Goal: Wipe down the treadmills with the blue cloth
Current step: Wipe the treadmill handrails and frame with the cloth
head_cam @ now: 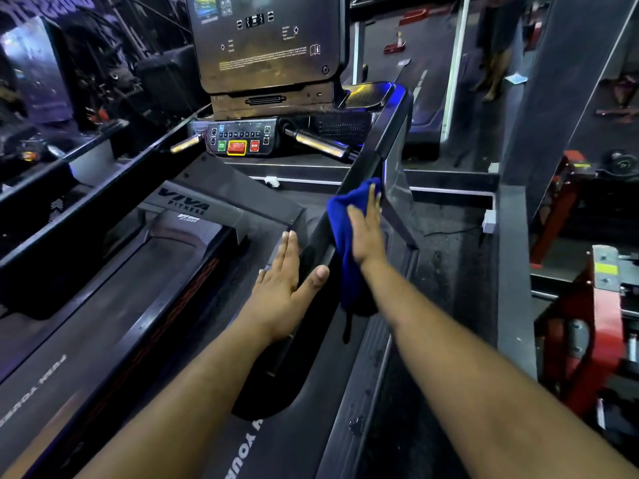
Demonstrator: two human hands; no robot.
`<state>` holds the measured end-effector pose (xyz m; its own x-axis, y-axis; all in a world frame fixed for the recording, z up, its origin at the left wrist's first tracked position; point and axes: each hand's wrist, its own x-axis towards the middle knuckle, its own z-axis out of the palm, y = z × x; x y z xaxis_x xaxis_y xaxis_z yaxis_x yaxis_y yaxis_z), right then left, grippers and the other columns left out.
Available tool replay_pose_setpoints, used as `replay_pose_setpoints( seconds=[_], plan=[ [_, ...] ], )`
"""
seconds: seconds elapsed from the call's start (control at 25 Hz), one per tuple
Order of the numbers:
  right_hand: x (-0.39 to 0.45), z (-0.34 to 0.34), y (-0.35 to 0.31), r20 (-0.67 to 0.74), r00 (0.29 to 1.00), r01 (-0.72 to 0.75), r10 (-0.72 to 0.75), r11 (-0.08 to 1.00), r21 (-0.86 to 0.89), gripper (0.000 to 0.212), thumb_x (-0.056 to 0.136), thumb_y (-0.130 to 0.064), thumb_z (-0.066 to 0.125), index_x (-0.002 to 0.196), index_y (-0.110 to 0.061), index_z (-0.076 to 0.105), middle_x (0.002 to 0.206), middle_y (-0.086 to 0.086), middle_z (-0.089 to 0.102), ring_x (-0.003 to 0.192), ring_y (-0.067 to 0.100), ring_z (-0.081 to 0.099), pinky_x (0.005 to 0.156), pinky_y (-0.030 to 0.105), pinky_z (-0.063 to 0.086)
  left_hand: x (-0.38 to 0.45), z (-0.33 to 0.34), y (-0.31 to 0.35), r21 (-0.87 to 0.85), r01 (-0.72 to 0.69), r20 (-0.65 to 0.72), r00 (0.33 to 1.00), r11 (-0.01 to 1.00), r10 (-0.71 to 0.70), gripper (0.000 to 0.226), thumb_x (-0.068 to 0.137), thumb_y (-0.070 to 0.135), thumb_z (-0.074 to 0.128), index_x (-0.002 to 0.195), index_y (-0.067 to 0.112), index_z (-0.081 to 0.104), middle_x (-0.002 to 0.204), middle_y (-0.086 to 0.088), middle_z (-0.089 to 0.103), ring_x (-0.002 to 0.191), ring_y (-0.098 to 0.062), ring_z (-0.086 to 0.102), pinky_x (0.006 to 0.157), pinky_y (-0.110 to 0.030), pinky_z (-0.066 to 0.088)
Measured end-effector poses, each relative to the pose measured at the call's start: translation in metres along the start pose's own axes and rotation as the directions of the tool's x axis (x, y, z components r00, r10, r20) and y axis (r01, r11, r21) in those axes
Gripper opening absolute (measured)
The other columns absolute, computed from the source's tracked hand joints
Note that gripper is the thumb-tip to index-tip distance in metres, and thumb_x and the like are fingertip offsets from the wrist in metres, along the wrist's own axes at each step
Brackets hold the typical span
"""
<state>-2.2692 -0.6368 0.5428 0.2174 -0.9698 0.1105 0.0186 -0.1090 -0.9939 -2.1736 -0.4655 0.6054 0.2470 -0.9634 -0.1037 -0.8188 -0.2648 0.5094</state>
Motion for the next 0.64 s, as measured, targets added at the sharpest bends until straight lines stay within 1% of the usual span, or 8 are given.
replay_pose_setpoints(
  seconds=[0.08,0.12,0.2,0.28,0.36,0.44,0.56,0.64],
  plan=[
    [0.030,-0.009,-0.019,-0.035,0.993,-0.115,0.113,0.991,-0.068,0.076,0.093,-0.041,0.045,0.158,-0.017,0.013,0.166,0.009,0.005,0.154,0.022,0.002,0.122,0.032,0.002,-0.005,-0.001,0.003,-0.028,0.024,-0.026,0.999,0.999,-0.025,0.108,0.069,0.092,0.009,0.156,0.030,-0.013,0.164,0.015,-0.015,0.149,0.000,-0.008,0.124,-0.041,-0.003],
    [0.021,-0.004,-0.022,-0.045,0.994,-0.104,0.099,0.987,-0.125,0.074,0.093,-0.039,0.047,0.158,-0.017,0.020,0.166,0.010,0.008,0.154,0.023,0.004,0.123,0.034,0.004,-0.009,-0.003,0.004,-0.048,0.030,-0.058,0.998,0.998,-0.033,0.110,0.068,0.093,0.008,0.156,0.030,-0.012,0.164,0.015,-0.014,0.147,0.002,-0.006,0.124,-0.040,-0.003],
    [-0.033,0.010,-0.021,0.024,0.994,0.108,-0.106,0.955,-0.274,0.068,0.088,-0.040,0.047,0.150,-0.014,0.040,0.164,0.011,0.019,0.153,0.028,0.009,0.123,0.036,0.007,-0.020,-0.005,-0.001,-0.095,0.022,-0.111,0.993,0.995,-0.033,0.116,0.063,0.098,0.004,0.156,0.030,-0.009,0.164,0.015,-0.013,0.143,0.007,-0.007,0.122,-0.038,-0.003],
    [-0.093,0.013,-0.011,0.216,0.925,0.371,-0.314,0.868,-0.330,0.060,0.087,-0.043,0.046,0.139,-0.015,0.055,0.158,0.009,0.035,0.152,0.030,0.011,0.122,0.037,0.009,-0.036,-0.006,-0.010,-0.145,0.018,-0.110,0.993,0.989,-0.034,0.119,0.059,0.101,0.004,0.156,0.032,-0.008,0.164,0.016,-0.012,0.142,0.010,-0.009,0.122,-0.038,-0.003],
    [-0.089,0.002,-0.007,0.361,0.860,0.490,-0.361,0.780,-0.389,0.060,0.085,-0.049,0.043,0.135,-0.021,0.059,0.154,0.005,0.042,0.152,0.031,0.013,0.120,0.047,0.016,-0.053,-0.005,-0.021,-0.179,0.023,-0.101,0.994,0.984,-0.041,0.118,0.059,0.102,0.005,0.155,0.035,-0.007,0.164,0.017,-0.009,0.143,0.009,-0.007,0.124,-0.041,-0.001],
    [-0.053,-0.001,-0.024,0.342,0.894,0.432,-0.289,0.758,-0.489,0.062,0.082,-0.053,0.040,0.136,-0.028,0.059,0.156,0.001,0.040,0.153,0.029,0.010,0.118,0.059,0.019,-0.067,-0.005,-0.028,-0.209,0.028,-0.101,0.994,0.978,-0.050,0.119,0.059,0.102,0.006,0.156,0.033,-0.004,0.164,0.017,-0.006,0.145,0.007,-0.005,0.125,-0.043,0.001],
    [-0.049,0.013,-0.045,0.219,0.968,0.221,-0.119,0.814,-0.537,0.064,0.078,-0.048,0.039,0.135,-0.025,0.060,0.160,-0.002,0.033,0.153,0.025,0.004,0.118,0.059,0.017,-0.082,-0.004,-0.033,-0.250,0.035,-0.127,0.989,0.968,-0.069,0.124,0.058,0.103,0.008,0.157,0.029,-0.002,0.164,0.016,-0.004,0.145,0.006,-0.002,0.125,-0.042,0.003],
    [-0.089,0.025,-0.045,0.249,0.955,0.274,-0.163,0.806,-0.524,0.066,0.078,-0.046,0.041,0.134,-0.017,0.061,0.156,-0.002,0.040,0.153,0.024,0.008,0.118,0.060,0.016,-0.089,-0.001,-0.039,-0.299,0.015,-0.151,0.987,0.954,-0.062,0.127,0.058,0.103,0.011,0.157,0.025,-0.002,0.164,0.014,-0.003,0.143,0.006,-0.002,0.125,-0.039,0.002]
  ],
)
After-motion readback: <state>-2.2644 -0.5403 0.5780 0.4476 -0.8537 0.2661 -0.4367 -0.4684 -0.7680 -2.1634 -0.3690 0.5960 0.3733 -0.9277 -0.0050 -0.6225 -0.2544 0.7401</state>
